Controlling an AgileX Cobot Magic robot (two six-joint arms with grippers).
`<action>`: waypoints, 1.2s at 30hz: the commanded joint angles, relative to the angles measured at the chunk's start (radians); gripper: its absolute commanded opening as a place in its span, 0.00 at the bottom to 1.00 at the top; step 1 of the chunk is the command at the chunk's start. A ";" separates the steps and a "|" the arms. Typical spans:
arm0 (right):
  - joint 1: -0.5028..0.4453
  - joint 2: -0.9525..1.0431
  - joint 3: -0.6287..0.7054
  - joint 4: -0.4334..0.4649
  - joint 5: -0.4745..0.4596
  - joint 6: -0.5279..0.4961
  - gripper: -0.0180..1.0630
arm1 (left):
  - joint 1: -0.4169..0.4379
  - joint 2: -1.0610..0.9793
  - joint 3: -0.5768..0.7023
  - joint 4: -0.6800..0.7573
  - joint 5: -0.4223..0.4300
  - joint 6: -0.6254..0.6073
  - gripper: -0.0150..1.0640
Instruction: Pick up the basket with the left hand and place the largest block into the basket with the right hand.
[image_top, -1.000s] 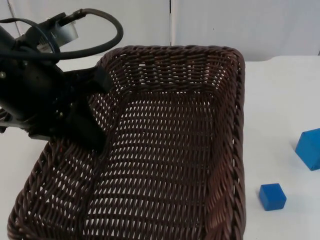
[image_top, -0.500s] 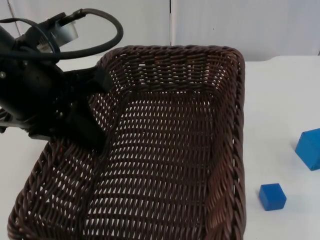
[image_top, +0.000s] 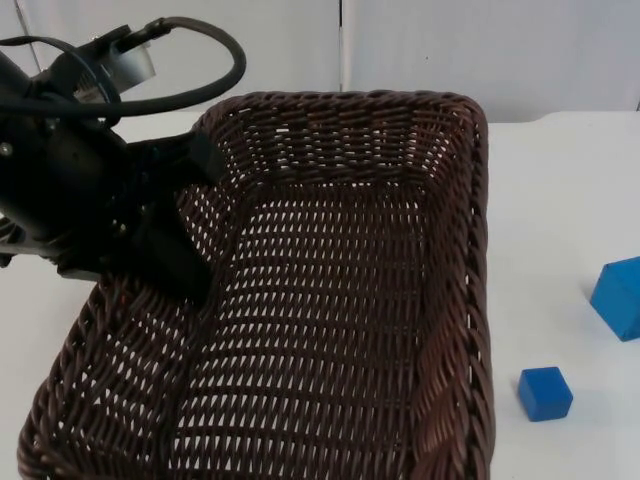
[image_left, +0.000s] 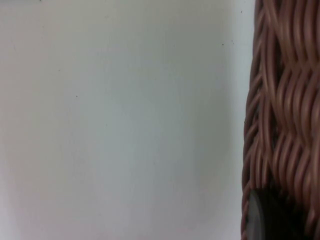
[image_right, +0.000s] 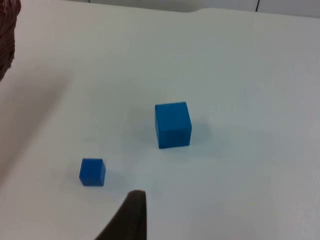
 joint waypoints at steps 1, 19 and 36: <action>-0.006 0.088 -0.031 0.004 -0.069 0.010 0.99 | -0.003 -0.014 0.002 -0.025 0.003 -0.012 0.01; -0.006 0.804 -0.375 0.004 -0.143 0.001 0.99 | -0.003 -0.014 0.002 -0.025 -0.002 -0.039 0.01; -0.004 1.247 -0.472 0.006 -0.199 -0.034 0.99 | -0.003 -0.014 0.002 -0.024 -0.004 -0.039 0.01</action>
